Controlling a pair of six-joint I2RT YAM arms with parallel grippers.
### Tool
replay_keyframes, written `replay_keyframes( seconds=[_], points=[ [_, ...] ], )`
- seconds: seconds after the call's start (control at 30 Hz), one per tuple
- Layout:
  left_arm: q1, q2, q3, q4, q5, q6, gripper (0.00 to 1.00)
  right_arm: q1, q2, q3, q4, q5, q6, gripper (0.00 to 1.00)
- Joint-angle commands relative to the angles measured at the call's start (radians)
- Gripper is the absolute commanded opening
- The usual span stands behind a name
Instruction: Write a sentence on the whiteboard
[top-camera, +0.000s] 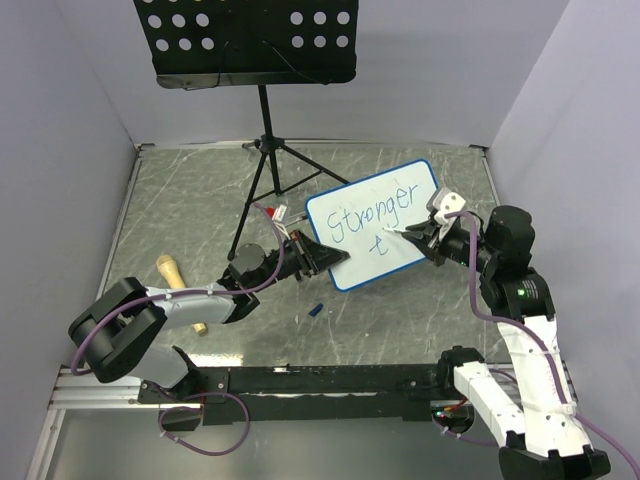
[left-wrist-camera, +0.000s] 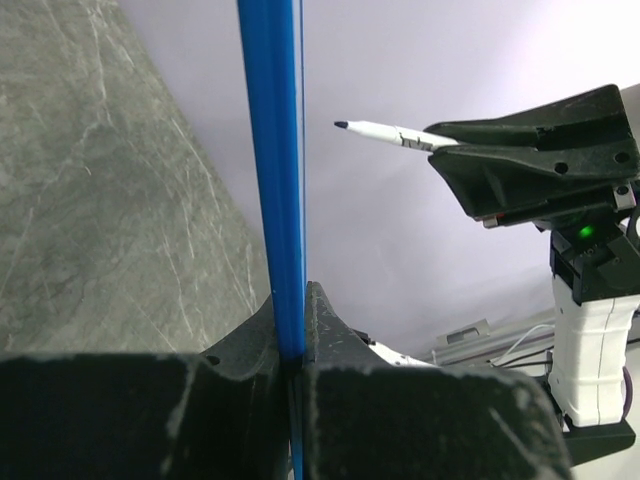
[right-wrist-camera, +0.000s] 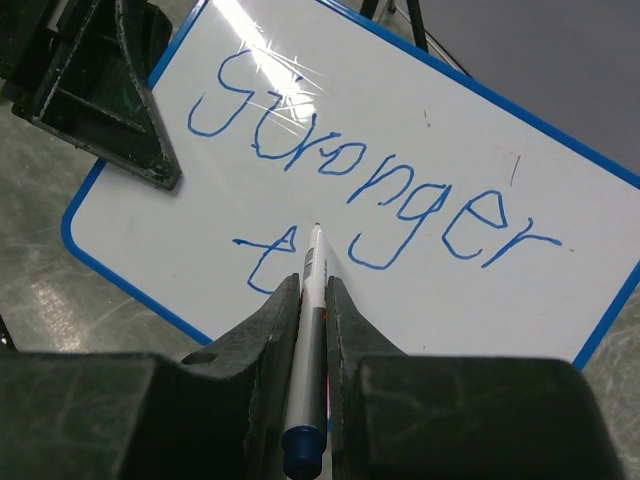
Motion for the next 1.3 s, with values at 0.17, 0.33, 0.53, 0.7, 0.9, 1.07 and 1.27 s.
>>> replay_keyframes(
  seconds=[0.17, 0.33, 0.53, 0.7, 0.9, 1.07, 1.27],
  points=[
    [-0.001, -0.008, 0.036, 0.217, 0.042, 0.009, 0.01, -0.003, 0.008, -0.007, 0.045, 0.019, 0.005, 0.0],
    [-0.001, -0.01, 0.033, 0.219, 0.036, 0.009, 0.01, -0.003, 0.007, -0.018, 0.033, 0.025, -0.002, 0.0],
    [0.0, -0.025, 0.029, 0.211, 0.007, 0.016, 0.01, -0.003, -0.002, -0.032, -0.003, 0.025, -0.019, 0.0],
    [0.01, -0.036, 0.02, 0.197, -0.025, 0.016, 0.01, -0.003, -0.025, -0.044, -0.033, 0.021, -0.022, 0.0],
    [0.02, -0.05, 0.009, 0.179, -0.053, 0.015, 0.01, -0.003, -0.048, -0.062, -0.062, 0.008, -0.024, 0.0],
    [0.031, -0.064, 0.0, 0.173, -0.056, 0.015, 0.01, -0.003, -0.056, -0.076, -0.07, 0.01, -0.024, 0.0],
    [0.031, -0.047, 0.004, 0.189, -0.01, 0.01, 0.01, -0.003, -0.033, -0.058, -0.009, 0.001, 0.011, 0.0]
  ],
)
